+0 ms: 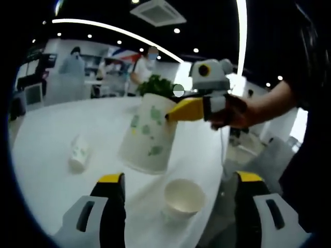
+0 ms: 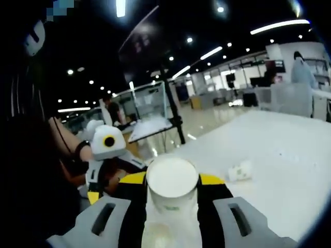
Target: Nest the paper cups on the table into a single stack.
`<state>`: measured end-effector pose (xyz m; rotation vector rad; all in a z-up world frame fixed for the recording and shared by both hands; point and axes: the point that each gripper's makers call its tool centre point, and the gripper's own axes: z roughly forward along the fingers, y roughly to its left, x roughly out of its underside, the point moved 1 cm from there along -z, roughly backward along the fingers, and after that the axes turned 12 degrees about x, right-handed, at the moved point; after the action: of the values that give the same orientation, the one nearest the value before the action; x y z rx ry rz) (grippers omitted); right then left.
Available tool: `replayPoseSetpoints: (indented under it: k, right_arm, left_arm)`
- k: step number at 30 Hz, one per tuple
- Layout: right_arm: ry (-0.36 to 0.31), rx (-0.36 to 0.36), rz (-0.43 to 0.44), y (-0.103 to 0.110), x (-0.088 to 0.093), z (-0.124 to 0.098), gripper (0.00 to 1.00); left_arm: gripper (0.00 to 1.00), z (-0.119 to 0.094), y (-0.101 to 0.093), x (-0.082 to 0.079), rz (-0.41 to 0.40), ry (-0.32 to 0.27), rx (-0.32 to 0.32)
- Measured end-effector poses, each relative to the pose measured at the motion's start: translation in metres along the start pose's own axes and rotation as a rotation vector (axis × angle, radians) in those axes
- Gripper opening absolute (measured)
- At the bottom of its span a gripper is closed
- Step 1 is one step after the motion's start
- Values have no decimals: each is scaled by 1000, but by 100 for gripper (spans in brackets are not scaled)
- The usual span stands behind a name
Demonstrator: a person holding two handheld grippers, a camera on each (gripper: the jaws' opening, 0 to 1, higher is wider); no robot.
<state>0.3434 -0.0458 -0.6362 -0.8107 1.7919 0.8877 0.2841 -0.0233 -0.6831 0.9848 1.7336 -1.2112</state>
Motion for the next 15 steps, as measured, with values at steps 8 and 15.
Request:
replayPoseSetpoints:
  k: [8, 15]
  right_arm:
    - [-8, -3, 20, 2, 2, -3, 34]
    - [-28, -44, 60, 7, 3, -10, 34]
  left_arm:
    - [84, 2, -4, -5, 18, -16, 8]
    - [80, -1, -8, -10, 2, -60, 24]
